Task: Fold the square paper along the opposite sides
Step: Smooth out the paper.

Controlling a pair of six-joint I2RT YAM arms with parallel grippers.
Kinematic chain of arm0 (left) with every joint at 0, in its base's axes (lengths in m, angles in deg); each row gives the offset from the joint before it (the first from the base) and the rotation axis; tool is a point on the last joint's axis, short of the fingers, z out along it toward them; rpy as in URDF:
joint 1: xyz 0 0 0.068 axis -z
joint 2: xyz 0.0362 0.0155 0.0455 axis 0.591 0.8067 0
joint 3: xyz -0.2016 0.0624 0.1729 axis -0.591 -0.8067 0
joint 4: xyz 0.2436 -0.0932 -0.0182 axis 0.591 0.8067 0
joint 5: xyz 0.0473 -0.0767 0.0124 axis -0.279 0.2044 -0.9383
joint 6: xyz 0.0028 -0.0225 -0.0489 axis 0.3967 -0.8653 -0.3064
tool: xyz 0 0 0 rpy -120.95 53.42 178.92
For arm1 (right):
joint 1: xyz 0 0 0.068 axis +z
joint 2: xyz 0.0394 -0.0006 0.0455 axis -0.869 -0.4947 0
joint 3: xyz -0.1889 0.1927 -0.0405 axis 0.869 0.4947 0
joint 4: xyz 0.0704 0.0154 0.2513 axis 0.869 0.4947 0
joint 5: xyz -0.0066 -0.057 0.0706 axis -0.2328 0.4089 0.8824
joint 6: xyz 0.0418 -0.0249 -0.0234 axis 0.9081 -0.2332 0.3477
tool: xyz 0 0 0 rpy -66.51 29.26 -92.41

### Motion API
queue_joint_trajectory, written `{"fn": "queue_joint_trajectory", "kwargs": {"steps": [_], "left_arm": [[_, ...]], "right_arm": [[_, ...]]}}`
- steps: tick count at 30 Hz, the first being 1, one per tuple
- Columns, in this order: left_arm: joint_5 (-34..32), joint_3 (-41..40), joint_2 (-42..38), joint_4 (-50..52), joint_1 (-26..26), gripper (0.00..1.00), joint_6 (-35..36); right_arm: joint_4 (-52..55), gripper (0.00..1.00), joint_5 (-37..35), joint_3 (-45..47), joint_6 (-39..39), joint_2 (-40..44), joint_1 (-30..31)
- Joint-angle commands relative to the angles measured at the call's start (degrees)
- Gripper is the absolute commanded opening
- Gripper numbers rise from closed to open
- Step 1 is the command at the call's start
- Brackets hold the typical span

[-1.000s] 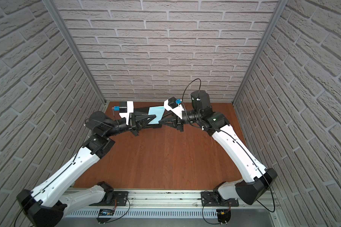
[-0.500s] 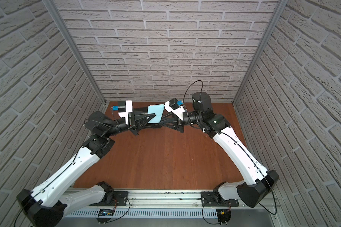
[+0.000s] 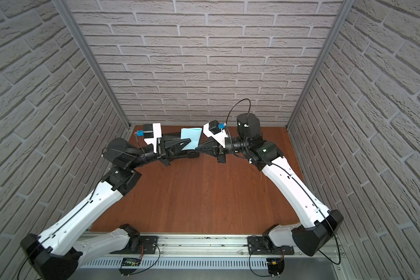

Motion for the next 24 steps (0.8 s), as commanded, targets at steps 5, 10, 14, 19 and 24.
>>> {"fn": "queue_joint_trajectory", "kwargs": {"steps": [5, 10, 14, 19, 24], "left_arm": [[-0.12, -0.71, -1.18, -3.07, -0.19, 0.00, -0.96], [0.84, -2.70, -1.55, -2.74, -0.10, 0.00, -1.93], [0.77, -4.98, -2.62, -3.02, -0.09, 0.00, -2.50], [0.66, -6.29, -3.72, -2.23, -0.11, 0.00, -2.48], [0.42, -6.61, -4.17, -2.10, -0.09, 0.00, -2.12]], "right_arm": [[-0.34, 0.48, -2.35, 0.32, -1.06, 2.68, 0.52], [6.63, 0.64, -5.54, -6.88, -4.72, 1.18, 0.12], [10.45, 0.64, -5.38, -12.67, -5.97, -0.86, -0.28], [11.44, 0.50, -4.22, -15.22, -5.86, -2.17, -0.29], [11.29, 0.33, -3.83, -14.48, -5.81, -2.14, -0.25]]}}
